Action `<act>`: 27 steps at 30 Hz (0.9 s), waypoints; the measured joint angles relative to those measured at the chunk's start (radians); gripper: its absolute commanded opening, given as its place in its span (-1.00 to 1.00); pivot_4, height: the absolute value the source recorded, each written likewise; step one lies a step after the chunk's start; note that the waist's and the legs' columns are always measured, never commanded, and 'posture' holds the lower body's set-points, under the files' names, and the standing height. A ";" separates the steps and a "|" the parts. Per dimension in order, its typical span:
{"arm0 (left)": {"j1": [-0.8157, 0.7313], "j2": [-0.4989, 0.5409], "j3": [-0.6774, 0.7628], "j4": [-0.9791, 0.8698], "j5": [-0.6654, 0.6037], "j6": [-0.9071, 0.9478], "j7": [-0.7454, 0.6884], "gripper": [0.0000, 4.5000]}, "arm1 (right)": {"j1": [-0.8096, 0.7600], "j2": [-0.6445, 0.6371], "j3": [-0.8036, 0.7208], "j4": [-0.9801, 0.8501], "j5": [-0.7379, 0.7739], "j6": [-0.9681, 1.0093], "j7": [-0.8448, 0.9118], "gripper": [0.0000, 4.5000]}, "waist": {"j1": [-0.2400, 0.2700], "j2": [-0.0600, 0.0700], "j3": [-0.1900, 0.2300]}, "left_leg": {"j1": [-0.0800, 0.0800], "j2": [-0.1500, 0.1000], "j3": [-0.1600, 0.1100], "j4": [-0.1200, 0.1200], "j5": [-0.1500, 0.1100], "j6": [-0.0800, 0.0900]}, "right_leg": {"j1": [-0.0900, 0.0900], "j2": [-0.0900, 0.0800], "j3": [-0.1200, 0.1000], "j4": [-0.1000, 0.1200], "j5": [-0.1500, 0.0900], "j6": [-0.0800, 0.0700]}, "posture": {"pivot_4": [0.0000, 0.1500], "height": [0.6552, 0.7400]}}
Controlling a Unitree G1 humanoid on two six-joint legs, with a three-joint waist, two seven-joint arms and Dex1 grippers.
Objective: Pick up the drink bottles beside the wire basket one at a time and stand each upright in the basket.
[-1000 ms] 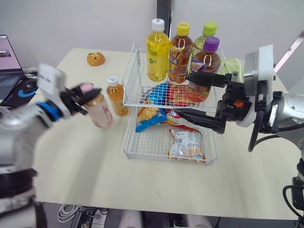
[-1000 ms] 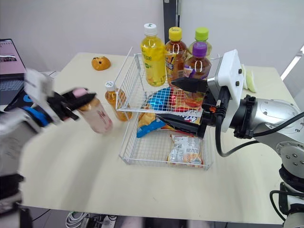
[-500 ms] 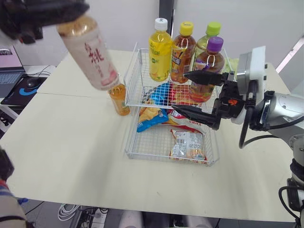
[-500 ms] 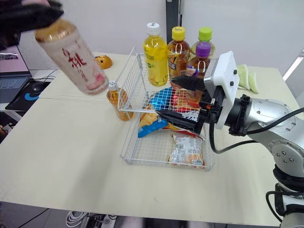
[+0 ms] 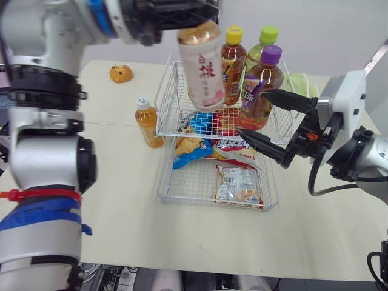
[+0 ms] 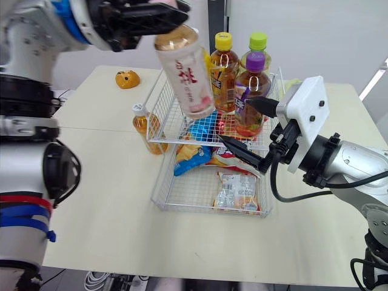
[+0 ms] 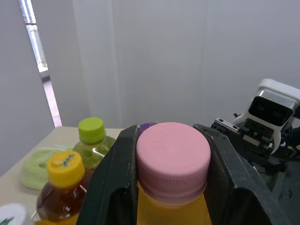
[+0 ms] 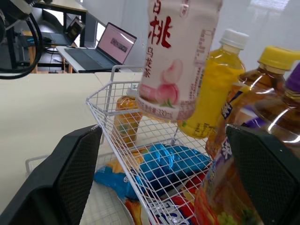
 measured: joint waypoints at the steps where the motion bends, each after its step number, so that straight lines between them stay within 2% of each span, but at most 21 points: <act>1: 0.002 -0.024 -0.008 0.019 0.023 -0.030 0.003 -0.40 | 0.006 -0.010 -0.012 -0.012 0.020 0.004 -0.021 1.00 | -0.001 0.000 0.000 | 0.000 0.000 0.000 0.000 0.000 0.000 | -0.001 0.000 0.001 0.000 0.000 0.000 | 1.00 1.00; 7: 0.027 -0.108 -0.020 0.139 0.138 -0.153 0.050 -0.40 | 0.042 -0.074 -0.068 -0.062 0.144 0.009 -0.137 1.00 | -0.002 0.000 0.000 | -0.002 0.000 0.002 0.001 0.000 0.000 | -0.005 0.000 0.003 0.005 0.000 0.000 | 1.00 1.00; 12: 0.032 -0.150 -0.015 0.168 0.161 -0.198 0.050 -0.40 | 0.066 -0.138 -0.084 -0.080 0.239 -0.010 -0.212 1.00 | 0.002 0.000 0.000 | -0.003 0.000 0.002 0.001 0.000 0.000 | -0.005 0.000 0.003 0.004 0.000 0.000 | 1.00 1.00; 14: 0.032 -0.158 -0.014 0.174 0.163 -0.207 0.044 -0.06 | 0.071 -0.158 -0.085 -0.082 0.265 -0.018 -0.234 1.00 | 0.001 0.000 0.000 | -0.003 -0.001 0.002 0.002 0.000 0.000 | -0.005 0.000 0.003 0.004 0.000 0.000 | 1.00 1.00; 21: 0.032 -0.166 0.023 0.176 0.163 -0.207 0.030 0.88 | 0.084 -0.216 -0.085 -0.090 0.335 -0.069 -0.276 1.00 | 0.000 0.000 0.000 | -0.003 0.000 0.001 0.002 0.000 0.000 | -0.005 0.000 0.003 0.005 0.000 0.000 | 1.00 1.00; 22: 0.032 -0.162 0.027 0.175 0.161 -0.205 0.029 0.96 | 0.086 -0.220 -0.085 -0.090 0.337 -0.076 -0.276 1.00 | 0.000 0.000 0.000 | -0.003 0.000 0.001 0.002 0.000 0.000 | -0.005 0.000 0.002 0.005 0.000 0.000 | 1.00 1.00; 27: 0.030 -0.117 0.110 0.141 0.116 -0.151 0.034 0.96 | 0.091 -0.228 -0.079 -0.081 0.341 -0.108 -0.259 1.00 | -0.002 0.000 0.000 | -0.003 0.000 0.001 0.002 0.000 0.000 | -0.005 0.000 0.003 0.005 0.000 0.000 | 1.00 1.00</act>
